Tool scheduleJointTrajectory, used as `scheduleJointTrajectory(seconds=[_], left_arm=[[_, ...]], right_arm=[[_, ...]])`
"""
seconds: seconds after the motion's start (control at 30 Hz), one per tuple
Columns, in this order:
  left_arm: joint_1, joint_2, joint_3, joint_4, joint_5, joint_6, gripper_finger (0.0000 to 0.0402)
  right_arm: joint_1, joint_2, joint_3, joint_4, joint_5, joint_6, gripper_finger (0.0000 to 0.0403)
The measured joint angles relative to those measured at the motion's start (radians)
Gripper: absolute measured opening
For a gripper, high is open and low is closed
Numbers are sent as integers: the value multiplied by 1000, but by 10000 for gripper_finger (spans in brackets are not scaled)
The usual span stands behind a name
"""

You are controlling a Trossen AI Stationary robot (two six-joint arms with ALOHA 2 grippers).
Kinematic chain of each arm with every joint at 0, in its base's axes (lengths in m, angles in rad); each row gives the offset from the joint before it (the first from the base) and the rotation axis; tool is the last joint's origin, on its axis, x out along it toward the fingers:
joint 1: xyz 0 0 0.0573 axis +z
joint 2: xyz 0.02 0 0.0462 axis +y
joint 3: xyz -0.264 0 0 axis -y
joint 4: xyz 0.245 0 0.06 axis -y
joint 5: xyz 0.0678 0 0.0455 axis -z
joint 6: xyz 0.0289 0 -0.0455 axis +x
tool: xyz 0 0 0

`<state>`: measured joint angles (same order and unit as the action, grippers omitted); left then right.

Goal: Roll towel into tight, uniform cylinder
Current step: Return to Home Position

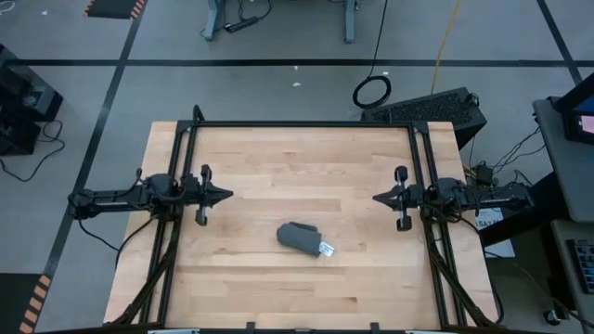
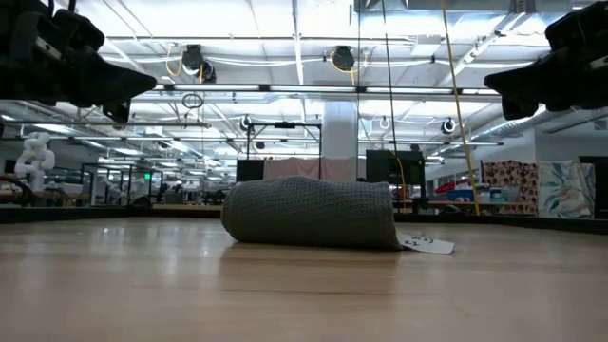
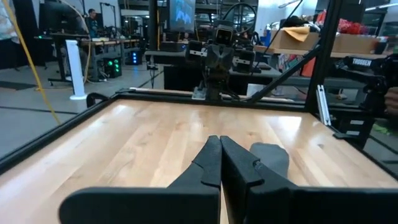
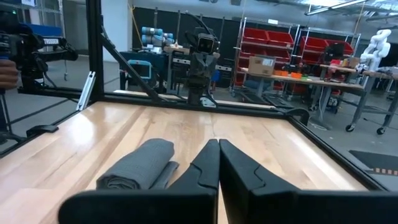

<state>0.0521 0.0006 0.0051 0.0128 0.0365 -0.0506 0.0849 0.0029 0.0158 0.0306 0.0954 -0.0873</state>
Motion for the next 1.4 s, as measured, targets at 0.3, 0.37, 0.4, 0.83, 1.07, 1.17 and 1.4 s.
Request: scheduleJointTrajectory(seconds=[0.3,0.37,0.4,0.83,1.07,1.17,1.4], left_arm=[[0,0,0,0,4,-23,0],[0,0,0,0,4,-22,0],[0,0,0,0,4,-22,0],[0,0,0,1,3,-16,13],[0,0,0,1,2,-15,14],[0,0,0,2,3,-13,15],[-14,0,0,9,43,4,4]], right_arm=[[0,0,0,-8,-48,-1,0],[0,0,0,-8,-47,-1,0],[0,0,0,-8,-46,-2,0],[-56,0,0,-4,-16,-6,0],[-60,0,0,-4,-18,-22,0],[-60,0,0,-4,-18,-22,0],[-60,0,0,-4,-19,-22,0]])
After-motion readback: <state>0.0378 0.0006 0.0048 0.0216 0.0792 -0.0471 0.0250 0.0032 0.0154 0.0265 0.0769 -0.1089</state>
